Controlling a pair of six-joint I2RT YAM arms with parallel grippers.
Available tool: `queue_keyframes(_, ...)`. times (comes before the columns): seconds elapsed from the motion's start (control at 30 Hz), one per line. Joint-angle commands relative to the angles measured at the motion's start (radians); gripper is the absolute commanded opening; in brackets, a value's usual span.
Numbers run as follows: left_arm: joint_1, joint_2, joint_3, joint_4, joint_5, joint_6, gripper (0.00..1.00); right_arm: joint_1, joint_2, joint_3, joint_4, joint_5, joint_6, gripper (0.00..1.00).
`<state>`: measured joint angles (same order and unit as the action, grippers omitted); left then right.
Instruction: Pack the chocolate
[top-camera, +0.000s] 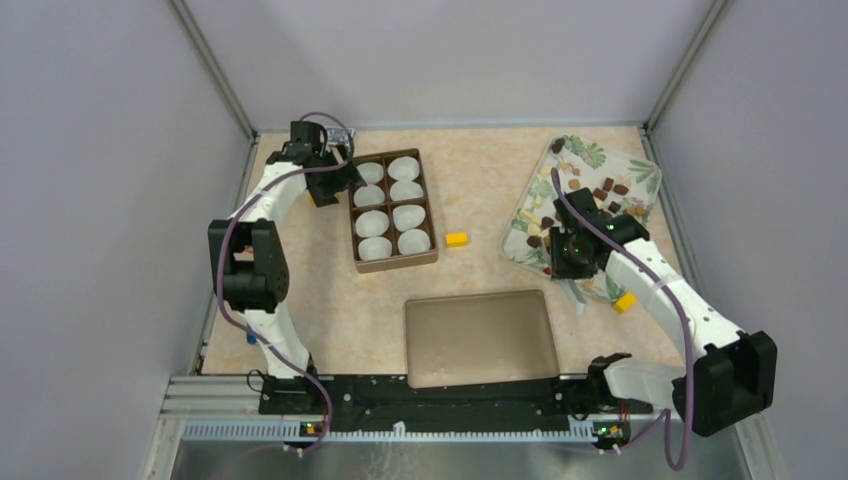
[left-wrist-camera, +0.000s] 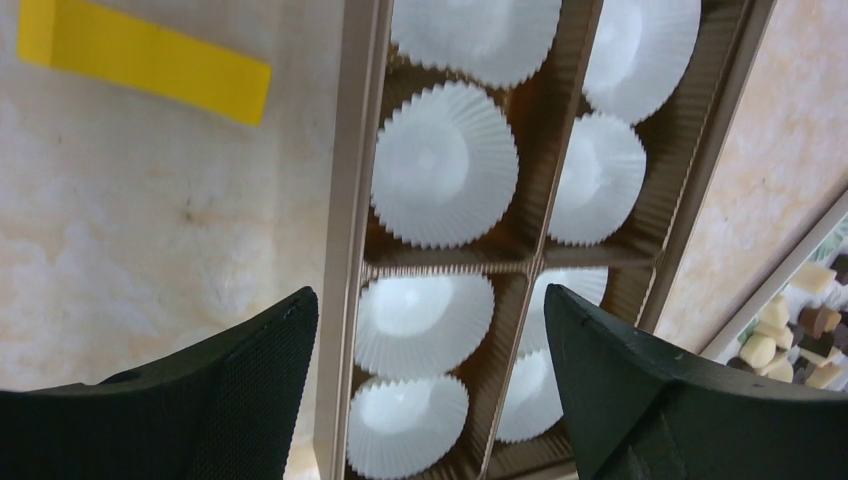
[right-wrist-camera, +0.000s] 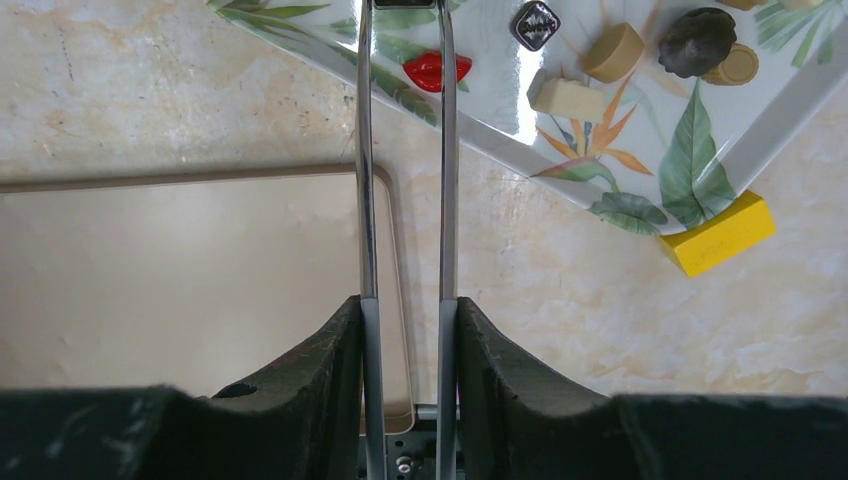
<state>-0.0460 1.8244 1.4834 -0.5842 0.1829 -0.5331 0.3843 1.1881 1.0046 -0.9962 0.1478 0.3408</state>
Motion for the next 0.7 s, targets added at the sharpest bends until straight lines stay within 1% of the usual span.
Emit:
queue_keyframes(0.0,0.02,0.12,0.142,0.05,0.044,0.009,0.88,0.011,-0.048,0.062,0.004,-0.009,0.011,0.22)
queue_keyframes(0.03,0.026,0.146,0.168,0.061,0.051,0.011,0.88,0.011,-0.05,0.06,0.005,-0.01,0.012,0.22)
queue_keyframes(0.13,0.036,0.225,0.207,0.108,0.146,0.023,0.89,0.01,-0.057,0.056,0.005,-0.016,0.014,0.22)
queue_keyframes(0.23,0.034,0.299,0.251,0.096,0.218,0.039,0.9,0.011,-0.062,0.057,0.001,-0.014,0.018,0.22)
queue_keyframes(0.33,0.03,0.339,0.254,0.084,0.268,0.06,0.9,0.01,-0.069,0.066,-0.001,-0.011,0.019,0.22)
queue_keyframes(0.5,-0.015,0.295,0.176,0.124,0.348,0.118,0.9,0.01,-0.072,0.096,0.005,-0.018,0.024,0.21)
queue_keyframes(0.67,-0.081,0.245,0.126,0.105,0.32,0.161,0.91,0.011,-0.069,0.137,0.001,-0.015,0.025,0.2)
